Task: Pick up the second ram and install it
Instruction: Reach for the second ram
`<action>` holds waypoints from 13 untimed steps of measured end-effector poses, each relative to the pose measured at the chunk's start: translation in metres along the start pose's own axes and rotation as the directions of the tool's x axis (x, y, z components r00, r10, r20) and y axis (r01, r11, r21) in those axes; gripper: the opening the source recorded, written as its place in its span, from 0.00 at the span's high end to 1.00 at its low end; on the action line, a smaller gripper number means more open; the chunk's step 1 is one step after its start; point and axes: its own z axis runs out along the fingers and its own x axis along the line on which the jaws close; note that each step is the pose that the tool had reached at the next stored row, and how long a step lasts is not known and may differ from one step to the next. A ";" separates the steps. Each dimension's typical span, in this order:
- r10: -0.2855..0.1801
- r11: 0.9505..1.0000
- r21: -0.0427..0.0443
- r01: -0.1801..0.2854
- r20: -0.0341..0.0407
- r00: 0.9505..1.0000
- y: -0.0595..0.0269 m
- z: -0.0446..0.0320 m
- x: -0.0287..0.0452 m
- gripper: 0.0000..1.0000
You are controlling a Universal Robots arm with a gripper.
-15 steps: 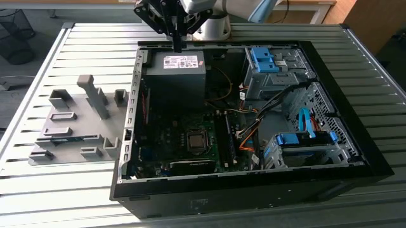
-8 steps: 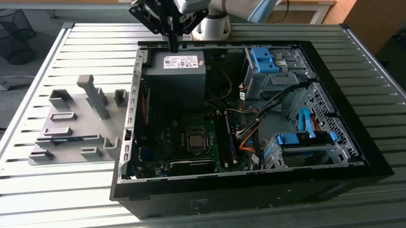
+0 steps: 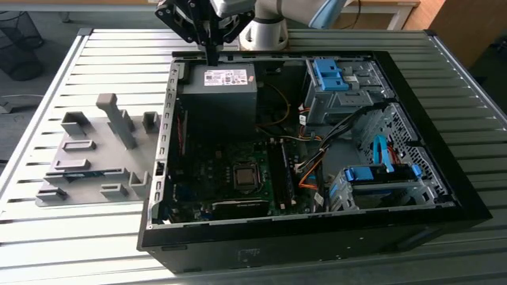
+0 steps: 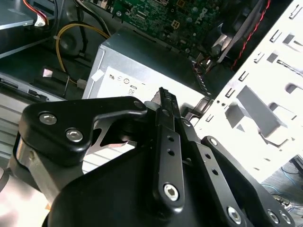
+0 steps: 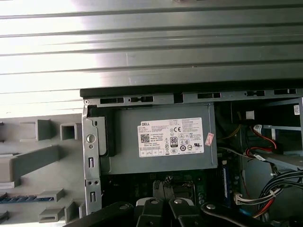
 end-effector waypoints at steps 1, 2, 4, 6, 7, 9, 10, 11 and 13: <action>0.000 1.000 0.000 0.000 0.000 1.000 -0.0001 0.0000 0.0010 0.89; 0.000 1.000 0.000 0.000 0.000 1.000 -0.0002 0.0000 0.0020 0.89; 0.000 1.000 0.000 0.000 0.000 1.000 -0.0003 0.0000 0.0043 0.89; 0.000 1.000 0.000 0.000 0.000 1.000 -0.0005 0.0000 0.0066 0.89; 0.000 1.000 0.000 0.000 0.000 1.000 -0.0006 0.0000 0.0076 0.89; 0.000 1.000 0.000 0.000 0.000 1.000 -0.0007 0.0000 0.0096 0.89; 0.000 1.000 0.000 0.000 0.000 1.000 -0.0008 0.0000 0.0106 0.89; 0.000 1.000 0.000 0.000 0.000 1.000 -0.0009 0.0000 0.0116 0.89; 0.000 1.000 0.000 0.000 0.000 1.000 -0.0010 0.0000 0.0136 0.89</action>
